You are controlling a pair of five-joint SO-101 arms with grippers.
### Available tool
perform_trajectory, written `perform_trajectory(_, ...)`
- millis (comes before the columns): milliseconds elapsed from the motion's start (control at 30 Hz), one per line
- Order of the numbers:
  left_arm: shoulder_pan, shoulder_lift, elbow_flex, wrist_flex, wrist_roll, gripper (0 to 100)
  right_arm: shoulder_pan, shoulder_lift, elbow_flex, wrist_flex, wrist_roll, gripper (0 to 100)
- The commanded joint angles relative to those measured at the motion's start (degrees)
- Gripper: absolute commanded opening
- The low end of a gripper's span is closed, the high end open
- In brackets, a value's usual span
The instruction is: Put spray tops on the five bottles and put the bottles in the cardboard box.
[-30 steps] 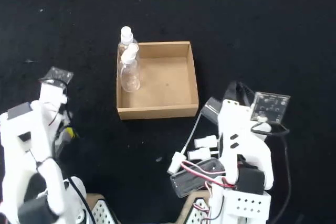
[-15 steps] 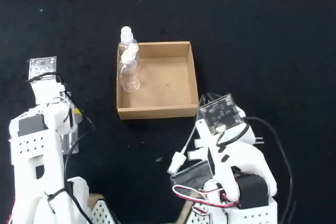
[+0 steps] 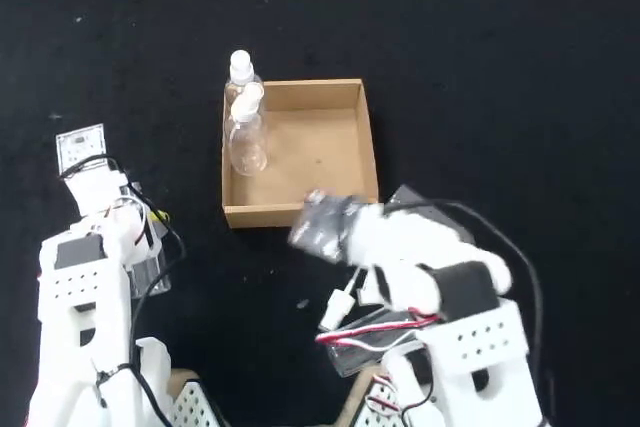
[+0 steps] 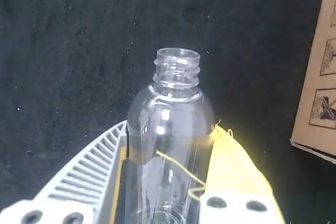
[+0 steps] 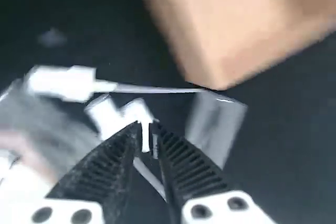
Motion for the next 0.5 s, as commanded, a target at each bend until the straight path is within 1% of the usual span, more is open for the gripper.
perform_trajectory(0,0.48,-1.58,1.27,-3.60,1.93,3,-8.26,3.38,-2.95,5.27,2.11,2.6)
perform_trajectory(67,0.48,-1.58,1.45,-3.60,1.93,3,-12.31,6.46,-1.63,7.03,2.20,8.7)
perform_trajectory(133,0.40,-1.58,1.27,-3.43,1.93,3,-15.82,10.15,-0.66,7.21,3.87,15.9)
perform_trajectory(233,-1.89,-1.58,1.10,-3.43,2.02,3,-17.32,14.73,-0.84,5.36,6.68,23.2)
perform_trajectory(367,-9.36,-1.58,0.31,-3.78,2.11,3,-17.23,16.48,-0.04,-0.26,10.11,22.5)
perform_trajectory(467,-13.49,-1.58,-0.40,-3.78,4.75,3,-17.49,16.75,2.24,-2.90,16.09,22.2)
